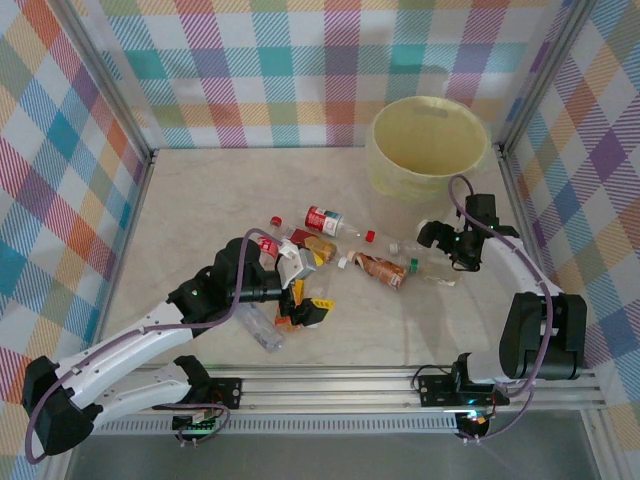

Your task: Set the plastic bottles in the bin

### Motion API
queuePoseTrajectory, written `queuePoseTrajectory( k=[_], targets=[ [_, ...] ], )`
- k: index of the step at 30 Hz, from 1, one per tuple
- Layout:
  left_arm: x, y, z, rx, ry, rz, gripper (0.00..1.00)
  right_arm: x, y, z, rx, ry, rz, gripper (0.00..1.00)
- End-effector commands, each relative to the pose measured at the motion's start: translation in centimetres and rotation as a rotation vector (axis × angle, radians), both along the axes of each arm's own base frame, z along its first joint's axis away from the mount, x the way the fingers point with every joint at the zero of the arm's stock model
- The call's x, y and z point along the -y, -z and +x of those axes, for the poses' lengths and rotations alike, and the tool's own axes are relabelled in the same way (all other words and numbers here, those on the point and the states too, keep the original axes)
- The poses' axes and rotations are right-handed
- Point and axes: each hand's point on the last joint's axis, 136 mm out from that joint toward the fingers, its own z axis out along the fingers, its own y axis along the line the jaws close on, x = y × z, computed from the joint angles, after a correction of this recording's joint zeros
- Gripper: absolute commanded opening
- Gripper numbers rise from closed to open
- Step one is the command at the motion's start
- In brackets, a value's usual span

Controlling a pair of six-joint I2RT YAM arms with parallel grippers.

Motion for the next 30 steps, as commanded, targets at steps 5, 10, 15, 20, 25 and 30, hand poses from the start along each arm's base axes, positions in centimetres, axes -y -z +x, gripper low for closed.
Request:
queuePoseTrajectory(
  k=[5, 10, 15, 20, 25, 30],
  targets=[
    [0.5, -1.3, -0.6, 0.027, 0.035, -0.014, 1.00, 0.0, 0.9, 0.5, 0.013, -0.037, -0.006, 1.00],
    [0.5, -1.4, -0.7, 0.027, 0.038, -0.016, 1.00, -0.5, 1.4, -0.5, -0.009, -0.028, 0.029, 1.00],
    [0.4, -1.6, -0.8, 0.030, 0.041, -0.021, 1.00, -1.0, 1.7, -2.4, -0.024, -0.013, 0.070, 1.00],
    [0.5, -1.7, -0.9, 0.028, 0.050, -0.024, 1.00, -1.1, 1.3, -4.7, -0.032, 0.002, 0.074, 1.00],
    [0.4, -2.0, -1.0, 0.029, 0.055, -0.030, 1.00, -1.9, 1.4, -6.7, -0.073, -0.012, 0.109, 0.97],
    [0.4, -2.2, -1.2, 0.029, 0.060, -0.036, 1.00, -2.4, 2.4, -8.9, -0.135, -0.013, 0.096, 0.92]
  ],
)
